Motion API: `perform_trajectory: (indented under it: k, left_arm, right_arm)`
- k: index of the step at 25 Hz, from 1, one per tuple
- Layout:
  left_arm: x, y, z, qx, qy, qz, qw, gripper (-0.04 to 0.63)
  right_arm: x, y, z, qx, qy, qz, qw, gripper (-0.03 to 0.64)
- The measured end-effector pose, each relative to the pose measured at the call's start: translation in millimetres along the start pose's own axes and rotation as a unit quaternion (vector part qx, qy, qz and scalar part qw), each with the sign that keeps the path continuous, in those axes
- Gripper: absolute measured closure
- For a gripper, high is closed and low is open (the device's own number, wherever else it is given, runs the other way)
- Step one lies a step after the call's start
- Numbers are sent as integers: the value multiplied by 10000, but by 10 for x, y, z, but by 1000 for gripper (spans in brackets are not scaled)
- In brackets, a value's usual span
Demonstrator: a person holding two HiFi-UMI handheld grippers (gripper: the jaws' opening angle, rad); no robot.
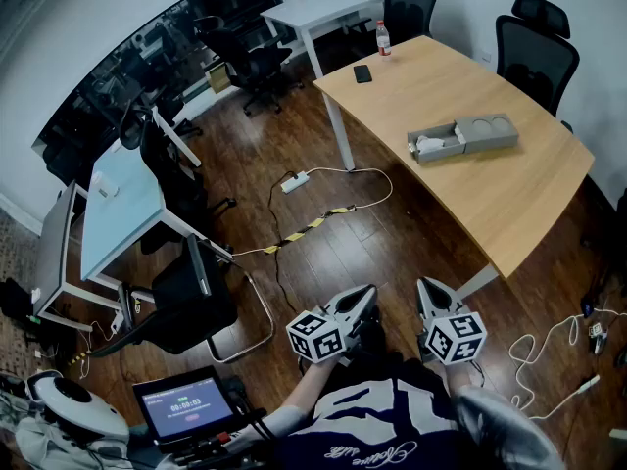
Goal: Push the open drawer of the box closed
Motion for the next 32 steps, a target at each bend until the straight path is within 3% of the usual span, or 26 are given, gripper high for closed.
perform_trajectory:
  k: [4, 11, 22, 26, 32]
  left_arm:
    - [-27, -139, 96, -181, 62, 116, 9997, 594]
    - [-491, -998, -55, -443, 216, 515, 9975, 594]
    - [-1701, -2064, -990, -501, 275, 708, 9959, 594]
    - [-2049, -2391, -1101, -737, 340, 882, 9928, 594]
    - [-2262, -2805, -987, -1181, 620, 1115, 9848, 594]
  right_arm:
    - [128, 0, 21, -24, -60, 73, 10000, 618]
    - [767, -483, -108, -45, -244, 509, 9984, 618]
    - [1203, -1853, -583, 114, -327, 944, 9949, 618]
    - [1364, -2107, -620, 144, -309, 1321, 9906, 618]
    - [1663, -1955, -627, 114, -403, 2097, 9769, 618]
Point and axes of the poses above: the fingertips, and each gripper's own axes: y backward along the fingers, x to its right, z out of its underside, the point moved 5 cm from there along y, backward along the fingers, and after that the axes turned 8 degrees about x, right-handed, at the moved point
